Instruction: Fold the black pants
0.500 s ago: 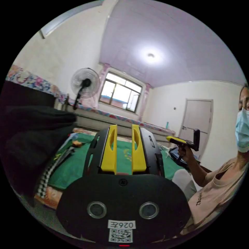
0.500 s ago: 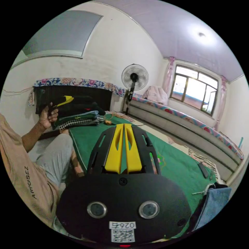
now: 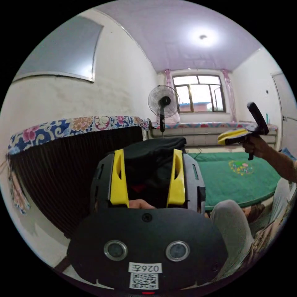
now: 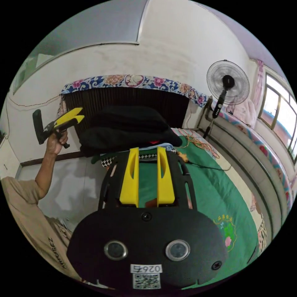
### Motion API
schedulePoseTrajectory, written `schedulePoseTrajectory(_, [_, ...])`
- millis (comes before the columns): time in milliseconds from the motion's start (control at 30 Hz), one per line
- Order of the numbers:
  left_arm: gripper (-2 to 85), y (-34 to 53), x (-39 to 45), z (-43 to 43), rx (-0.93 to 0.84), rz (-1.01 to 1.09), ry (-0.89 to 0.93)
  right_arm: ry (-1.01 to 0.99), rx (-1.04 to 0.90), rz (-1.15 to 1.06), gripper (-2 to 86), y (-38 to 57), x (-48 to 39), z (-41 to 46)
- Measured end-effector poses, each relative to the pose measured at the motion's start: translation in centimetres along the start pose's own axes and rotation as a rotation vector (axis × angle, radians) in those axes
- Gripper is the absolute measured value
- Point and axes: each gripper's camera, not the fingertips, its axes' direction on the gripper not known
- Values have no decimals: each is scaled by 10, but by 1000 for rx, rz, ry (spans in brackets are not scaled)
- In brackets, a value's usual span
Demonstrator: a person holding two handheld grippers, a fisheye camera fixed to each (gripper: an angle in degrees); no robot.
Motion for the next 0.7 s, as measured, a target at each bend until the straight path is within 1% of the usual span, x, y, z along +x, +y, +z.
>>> schedulePoseTrajectory(100, [177,-9,3,40,-128,95,57,-23,-21,-107,68,-47,-35,55])
schedulePoseTrajectory(133, [131,-11,2,56,-185,110,74,-20,-21,-136,69,-56,-43,65])
schedulePoseTrajectory(167, [103,-10,-2,70,-234,100,74,-6,-19,-195,72,-72,-60,83])
schedulePoseTrajectory(200, [99,-10,-4,75,-242,89,60,11,-14,-259,77,-86,-78,102])
schedulePoseTrajectory(300, [99,-8,-17,75,-199,20,117,33,1,-418,98,-117,-121,144])
schedulePoseTrajectory(367, [128,0,-26,65,-147,-45,141,24,11,-500,106,-131,-141,167])
schedulePoseTrajectory(433, [155,8,-29,53,-99,-61,95,30,-8,-572,105,-143,-158,191])
schedulePoseTrajectory(467, [166,13,-31,47,-84,-61,65,52,-42,-602,87,-150,-165,208])
schedulePoseTrajectory(533, [171,16,-32,41,-76,-38,56,28,-94,-602,50,-162,-165,227])
schedulePoseTrajectory(600, [174,14,-28,40,-97,8,44,-67,-153,-477,18,-183,-146,233])
schedulePoseTrajectory(633, [177,11,-23,41,-117,55,19,-89,-150,-446,16,-187,-139,232])
schedulePoseTrajectory(700, [185,3,-13,47,-149,112,-24,-176,-126,-284,10,-201,-102,223])
